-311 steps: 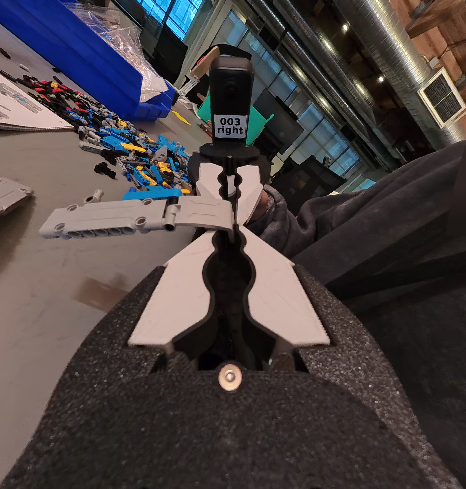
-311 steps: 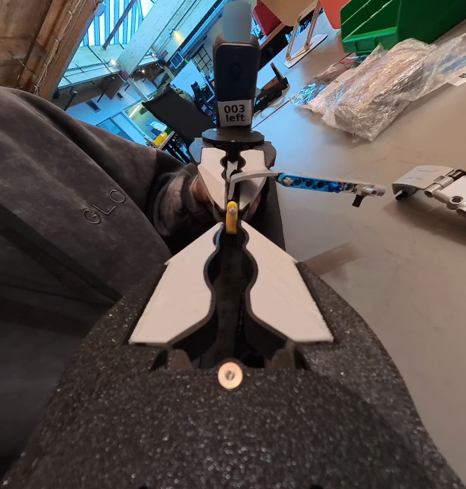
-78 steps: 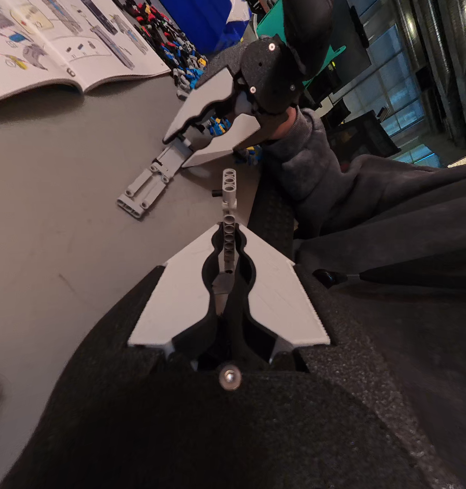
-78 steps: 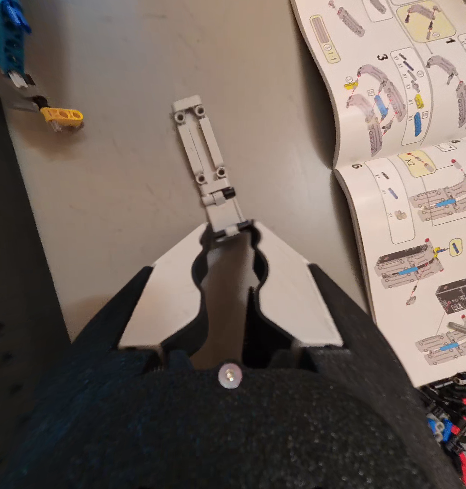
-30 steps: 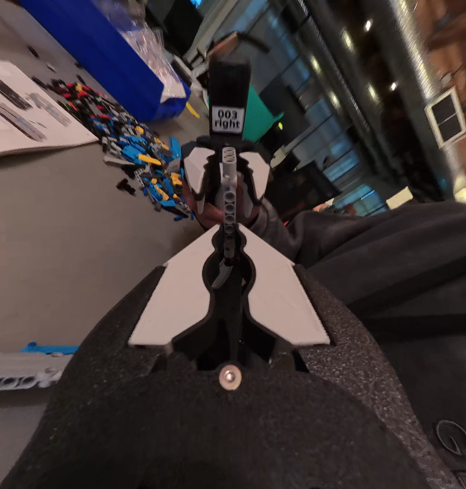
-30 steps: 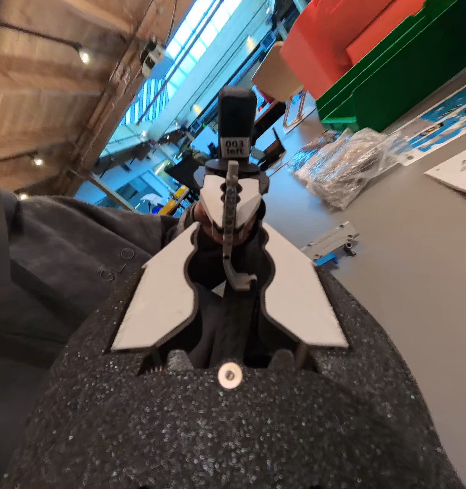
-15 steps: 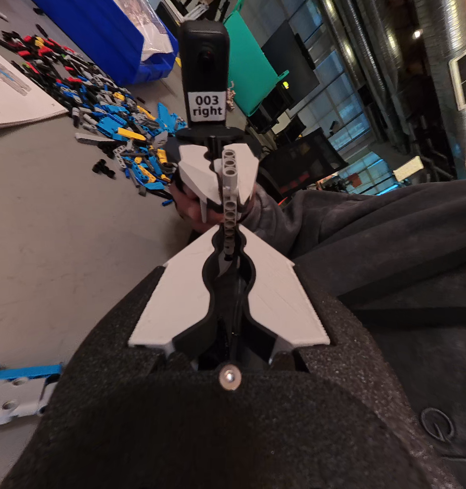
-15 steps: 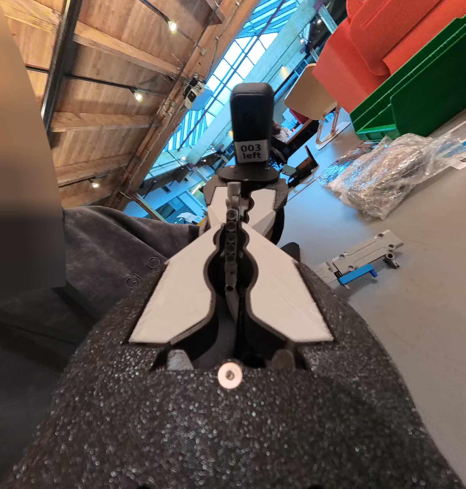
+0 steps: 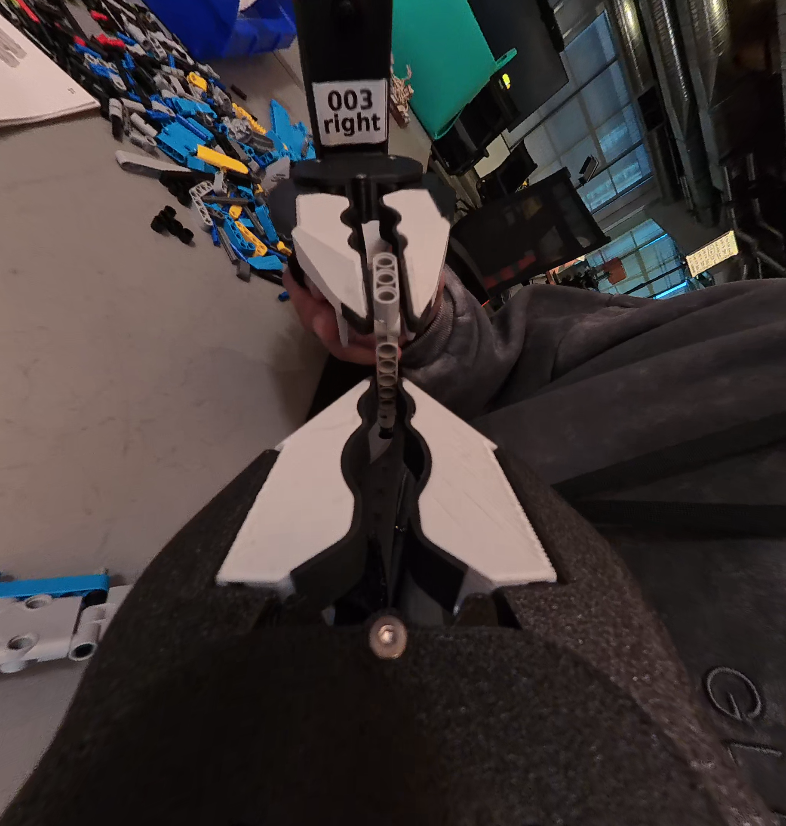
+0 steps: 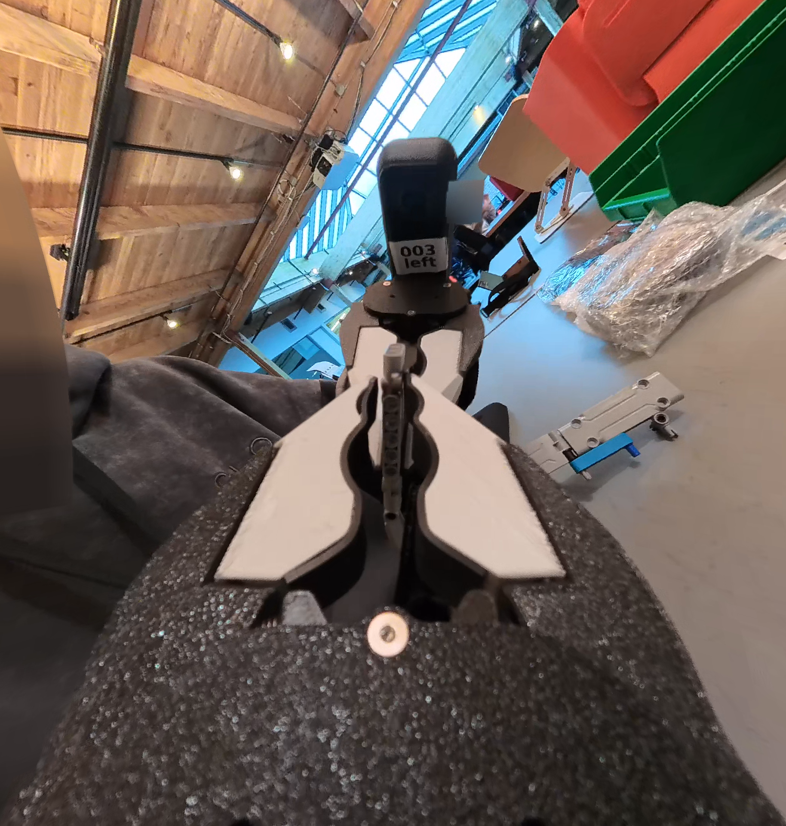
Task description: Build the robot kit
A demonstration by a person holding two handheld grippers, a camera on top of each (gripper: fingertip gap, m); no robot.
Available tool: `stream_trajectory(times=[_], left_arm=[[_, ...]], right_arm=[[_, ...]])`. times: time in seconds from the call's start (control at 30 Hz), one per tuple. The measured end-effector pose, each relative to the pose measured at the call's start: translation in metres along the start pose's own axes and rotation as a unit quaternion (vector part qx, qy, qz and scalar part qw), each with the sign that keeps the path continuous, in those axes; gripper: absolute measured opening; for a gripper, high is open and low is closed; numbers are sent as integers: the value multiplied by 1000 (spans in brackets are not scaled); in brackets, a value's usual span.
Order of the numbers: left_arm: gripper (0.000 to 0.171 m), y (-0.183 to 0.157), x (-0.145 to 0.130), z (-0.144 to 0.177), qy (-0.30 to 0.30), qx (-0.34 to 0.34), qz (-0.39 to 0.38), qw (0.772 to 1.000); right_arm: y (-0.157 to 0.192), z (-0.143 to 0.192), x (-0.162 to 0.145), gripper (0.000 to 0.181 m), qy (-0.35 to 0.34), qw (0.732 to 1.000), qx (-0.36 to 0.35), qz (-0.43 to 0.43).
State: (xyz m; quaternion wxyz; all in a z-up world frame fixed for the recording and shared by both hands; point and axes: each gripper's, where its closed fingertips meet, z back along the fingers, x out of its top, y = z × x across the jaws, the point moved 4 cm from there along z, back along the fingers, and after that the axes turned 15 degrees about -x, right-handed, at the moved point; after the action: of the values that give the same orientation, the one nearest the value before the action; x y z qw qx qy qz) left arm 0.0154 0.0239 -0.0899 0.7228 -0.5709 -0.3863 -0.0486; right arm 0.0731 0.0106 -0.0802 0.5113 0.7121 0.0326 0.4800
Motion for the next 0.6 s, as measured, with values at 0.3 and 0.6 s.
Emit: stream_trajectory(times=[0.3, 0.6], left_arm=[[5, 3, -1, 0, -9, 0, 11, 1000], [44, 13, -9, 52, -63, 125, 4, 990]], right_arm=[[-4, -1, -5, 7, 13, 1000, -15, 6], [-9, 9, 3, 5, -6, 996, -64, 60]])
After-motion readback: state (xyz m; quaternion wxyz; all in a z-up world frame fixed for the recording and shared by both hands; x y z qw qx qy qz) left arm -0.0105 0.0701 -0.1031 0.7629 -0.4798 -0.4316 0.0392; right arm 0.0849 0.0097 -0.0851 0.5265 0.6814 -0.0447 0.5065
